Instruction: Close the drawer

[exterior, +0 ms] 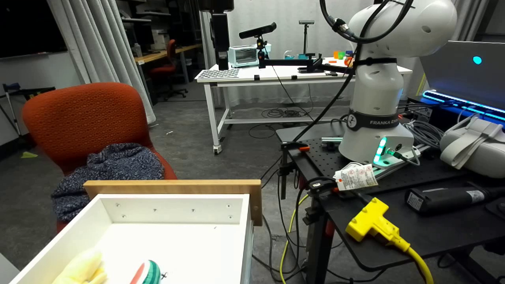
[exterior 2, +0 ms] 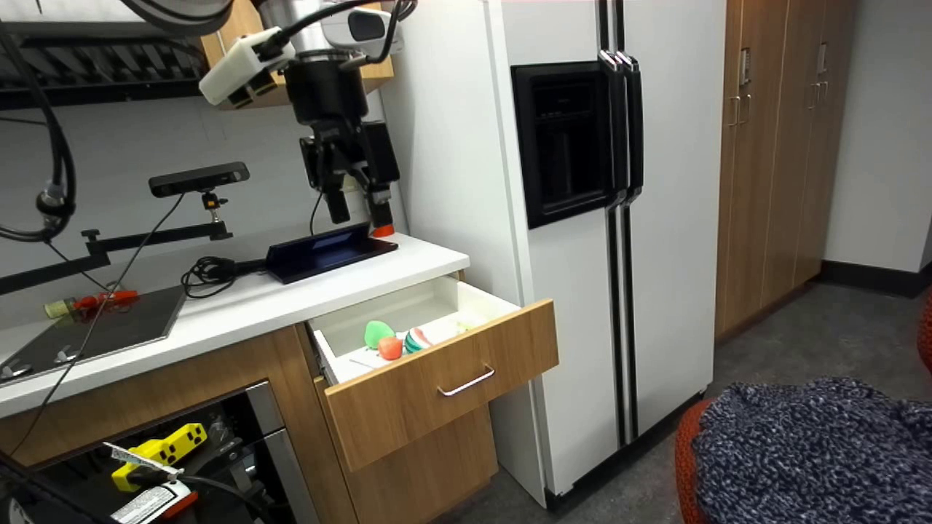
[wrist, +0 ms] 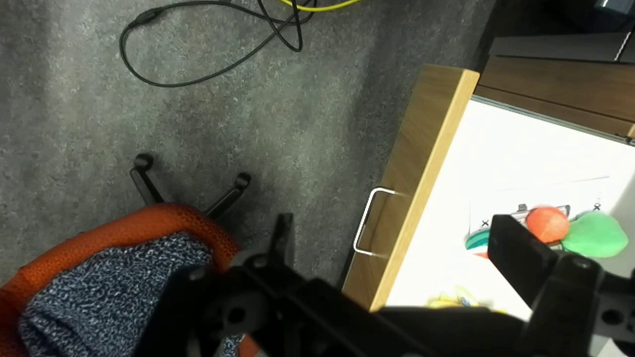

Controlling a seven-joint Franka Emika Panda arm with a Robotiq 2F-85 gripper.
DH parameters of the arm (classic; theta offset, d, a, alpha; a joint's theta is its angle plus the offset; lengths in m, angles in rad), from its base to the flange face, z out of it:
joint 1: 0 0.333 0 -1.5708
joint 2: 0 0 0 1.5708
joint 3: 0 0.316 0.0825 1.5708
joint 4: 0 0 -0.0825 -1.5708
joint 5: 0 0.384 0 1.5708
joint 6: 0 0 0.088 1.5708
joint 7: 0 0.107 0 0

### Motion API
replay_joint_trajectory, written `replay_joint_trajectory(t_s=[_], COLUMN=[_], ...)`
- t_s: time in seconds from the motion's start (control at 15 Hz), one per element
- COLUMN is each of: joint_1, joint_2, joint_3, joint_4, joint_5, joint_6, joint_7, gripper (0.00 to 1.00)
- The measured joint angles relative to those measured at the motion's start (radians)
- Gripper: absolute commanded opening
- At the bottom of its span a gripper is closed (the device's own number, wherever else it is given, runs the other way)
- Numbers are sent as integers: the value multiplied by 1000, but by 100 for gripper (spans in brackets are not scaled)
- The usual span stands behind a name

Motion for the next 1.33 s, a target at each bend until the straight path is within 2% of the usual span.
replay_joint_trajectory(t_s=[0.47,0.6,0.8,1.0,1.33], joint_1=[0,0,-4,-17,-39], joint_2=[9,46,163,331,619], joint_3=[3,3,-1,-11,-21], joint_4=[1,2,28,109,314], joint_5=[1,0,0,0,7], joint_6=[5,53,192,307,370], joint_7=[2,2,2,0,-6], gripper=[100,100,100,100,100])
